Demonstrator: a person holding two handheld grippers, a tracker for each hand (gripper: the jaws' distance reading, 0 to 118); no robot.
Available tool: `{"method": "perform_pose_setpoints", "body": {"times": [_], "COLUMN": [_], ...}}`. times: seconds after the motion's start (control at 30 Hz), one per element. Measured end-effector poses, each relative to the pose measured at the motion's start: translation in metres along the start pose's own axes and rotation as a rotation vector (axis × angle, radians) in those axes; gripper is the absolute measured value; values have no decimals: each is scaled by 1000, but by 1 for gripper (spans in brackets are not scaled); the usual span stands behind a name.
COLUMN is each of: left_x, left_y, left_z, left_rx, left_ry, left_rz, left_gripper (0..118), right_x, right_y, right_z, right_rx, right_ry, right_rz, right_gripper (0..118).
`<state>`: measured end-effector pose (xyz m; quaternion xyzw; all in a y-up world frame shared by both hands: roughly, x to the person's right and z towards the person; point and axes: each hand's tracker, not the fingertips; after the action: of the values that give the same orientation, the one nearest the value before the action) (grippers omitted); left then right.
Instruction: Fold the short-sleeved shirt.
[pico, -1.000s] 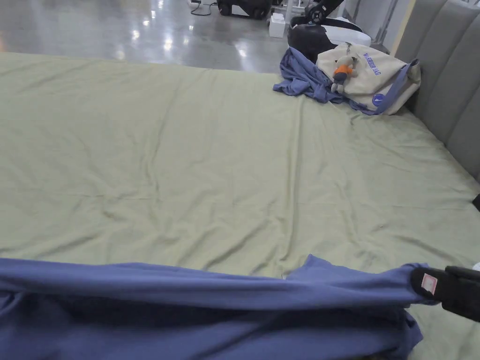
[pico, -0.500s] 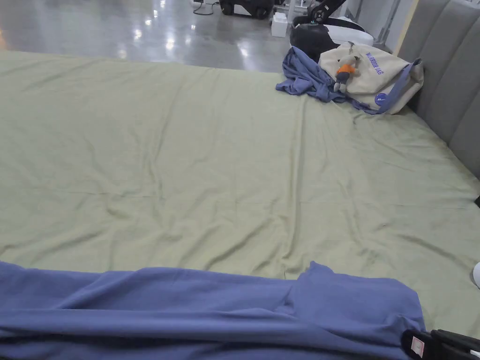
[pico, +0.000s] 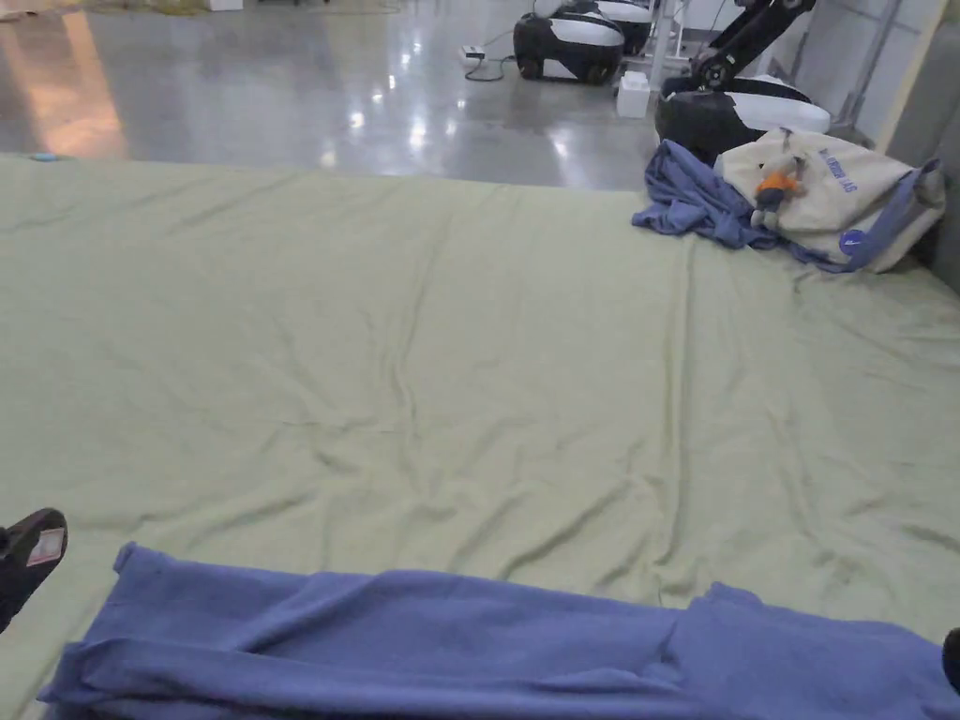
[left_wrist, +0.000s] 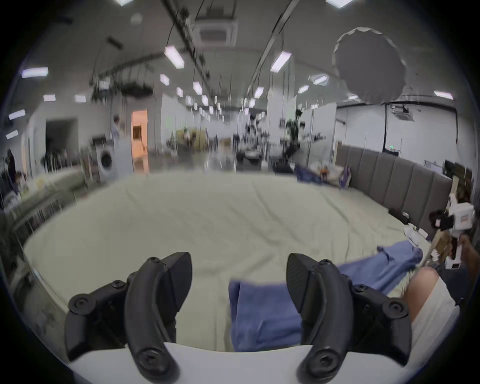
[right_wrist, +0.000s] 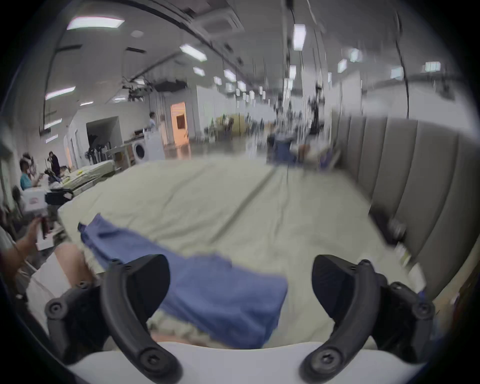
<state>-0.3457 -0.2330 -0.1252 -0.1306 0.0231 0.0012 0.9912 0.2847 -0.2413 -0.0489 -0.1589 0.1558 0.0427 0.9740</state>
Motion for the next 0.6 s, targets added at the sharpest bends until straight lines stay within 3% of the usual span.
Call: {"method": "perform_pose_setpoints", "body": {"times": [0.07,0.2,0.23,0.27,0.3,0.33,0.37,0.4,0.43,0.5,0.6], "left_x": [18,45,47,48,50,50,52,56,55,44,45], "left_y": [18,13,8,2,-3,-7,-10,-13,-14,-9,-10], "left_z": [4,-1,-4,-7,-11,-13,-14,-14,-13,-18,-18], "left_rx": [65,70,40,34,23,23,35,105,79,40,37], "left_ry": [19,22,-20,-34,-35,-38,-33,80,93,2,32], "left_rz": [-30,-28,31,72,89,80,70,41,15,77,83], "left_gripper": [100,100,100,99,92,58,3,0,0,0,0], "right_x": [-21,-59,-67,-71,-74,-77,-78,-69,-70,-71,-68], "right_y": [14,6,-2,-8,-13,-17,-23,-30,-29,-29,-28], "right_z": [5,8,10,10,6,2,4,4,2,1,2], "right_rx": [107,175,208,227,198,174,192,201,172,179,178], "right_ry": [-53,-145,-176,-174,-155,-151,-149,-71,-60,-83,-72], "right_rz": [-7,-33,-51,-64,-65,-81,-112,-143,-150,-114,-112], "right_gripper": [115,114,104,80,36,3,3,2,2,2,2]}}
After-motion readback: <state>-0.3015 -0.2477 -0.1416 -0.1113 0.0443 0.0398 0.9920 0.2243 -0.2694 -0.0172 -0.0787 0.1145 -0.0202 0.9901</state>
